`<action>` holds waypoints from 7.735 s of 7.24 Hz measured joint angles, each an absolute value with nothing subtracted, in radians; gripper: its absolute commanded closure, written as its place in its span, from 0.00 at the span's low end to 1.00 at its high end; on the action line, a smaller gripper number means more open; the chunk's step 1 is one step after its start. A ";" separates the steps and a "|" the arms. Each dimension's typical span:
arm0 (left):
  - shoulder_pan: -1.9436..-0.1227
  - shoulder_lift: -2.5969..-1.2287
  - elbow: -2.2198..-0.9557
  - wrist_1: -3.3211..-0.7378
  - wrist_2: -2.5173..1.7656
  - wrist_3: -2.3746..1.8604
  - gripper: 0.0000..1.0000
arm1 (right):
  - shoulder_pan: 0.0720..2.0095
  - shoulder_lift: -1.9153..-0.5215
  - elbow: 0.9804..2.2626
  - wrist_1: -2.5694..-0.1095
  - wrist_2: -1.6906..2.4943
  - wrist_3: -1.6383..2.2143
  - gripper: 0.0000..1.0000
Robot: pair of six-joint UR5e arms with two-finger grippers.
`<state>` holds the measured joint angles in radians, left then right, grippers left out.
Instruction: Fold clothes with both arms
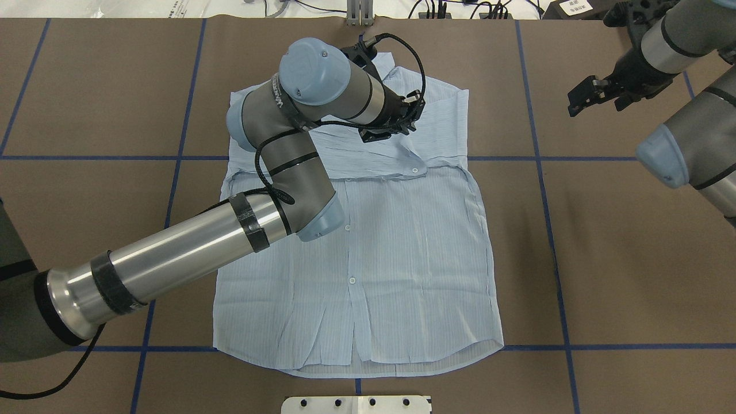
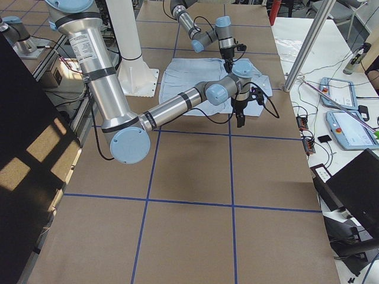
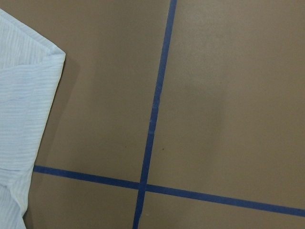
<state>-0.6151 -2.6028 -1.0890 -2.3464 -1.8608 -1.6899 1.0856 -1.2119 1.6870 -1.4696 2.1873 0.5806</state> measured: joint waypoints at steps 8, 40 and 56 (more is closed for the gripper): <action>-0.627 -2.195 -1.671 -2.141 -1.908 -1.607 0.00 | 0.815 -1.324 1.837 -1.302 2.126 0.969 0.00; -0.591 -1.996 -2.038 -1.821 -1.852 -1.570 0.00 | 0.308 -1.484 1.999 -1.315 1.944 1.342 1.00; -0.206 -1.681 -2.037 -1.784 -1.661 -1.677 0.48 | 0.368 -1.468 2.072 -1.304 1.950 1.376 1.00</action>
